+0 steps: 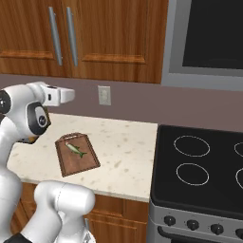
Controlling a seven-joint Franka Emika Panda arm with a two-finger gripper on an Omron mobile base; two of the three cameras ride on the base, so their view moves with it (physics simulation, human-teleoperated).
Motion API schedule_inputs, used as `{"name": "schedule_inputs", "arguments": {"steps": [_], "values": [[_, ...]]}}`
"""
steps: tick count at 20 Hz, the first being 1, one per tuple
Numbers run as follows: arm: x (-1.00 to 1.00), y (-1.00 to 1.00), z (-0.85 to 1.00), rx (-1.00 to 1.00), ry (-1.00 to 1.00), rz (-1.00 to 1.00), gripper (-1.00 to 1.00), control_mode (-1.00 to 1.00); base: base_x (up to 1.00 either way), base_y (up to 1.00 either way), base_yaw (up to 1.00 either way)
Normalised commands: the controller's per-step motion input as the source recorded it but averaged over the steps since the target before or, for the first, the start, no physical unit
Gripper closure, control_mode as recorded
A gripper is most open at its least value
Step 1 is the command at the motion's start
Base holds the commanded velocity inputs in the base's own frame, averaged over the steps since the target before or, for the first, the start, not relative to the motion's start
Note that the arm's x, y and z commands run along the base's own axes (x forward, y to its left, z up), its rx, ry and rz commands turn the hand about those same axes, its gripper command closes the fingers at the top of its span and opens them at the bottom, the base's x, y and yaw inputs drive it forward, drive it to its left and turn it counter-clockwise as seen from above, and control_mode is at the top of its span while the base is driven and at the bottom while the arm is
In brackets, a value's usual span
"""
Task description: Open the cabinet, retrieve the rolling pin, and place it next to the meat on the cutting board to prepare for tenderizing.
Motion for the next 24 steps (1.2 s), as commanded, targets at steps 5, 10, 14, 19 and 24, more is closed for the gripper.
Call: {"name": "schedule_inputs", "arguments": {"steps": [5,10,14,19,24], "values": [[0.04,-0.22,0.43,0.00,-0.11,0.00,-1.00,-1.00,0.00,0.00,0.00],[0.10,-0.05,0.50,0.00,-0.09,0.00,-1.00,-1.00,0.00,0.00,0.00],[0.07,0.00,0.49,0.00,-0.10,0.01,-1.00,-1.00,0.00,0.00,0.00],[0.00,0.01,0.46,-0.01,-0.15,0.02,-1.00,-1.00,0.00,0.00,0.00],[0.00,0.00,0.32,0.00,-0.19,0.00,-1.00,-1.00,0.00,0.00,0.00]]}}
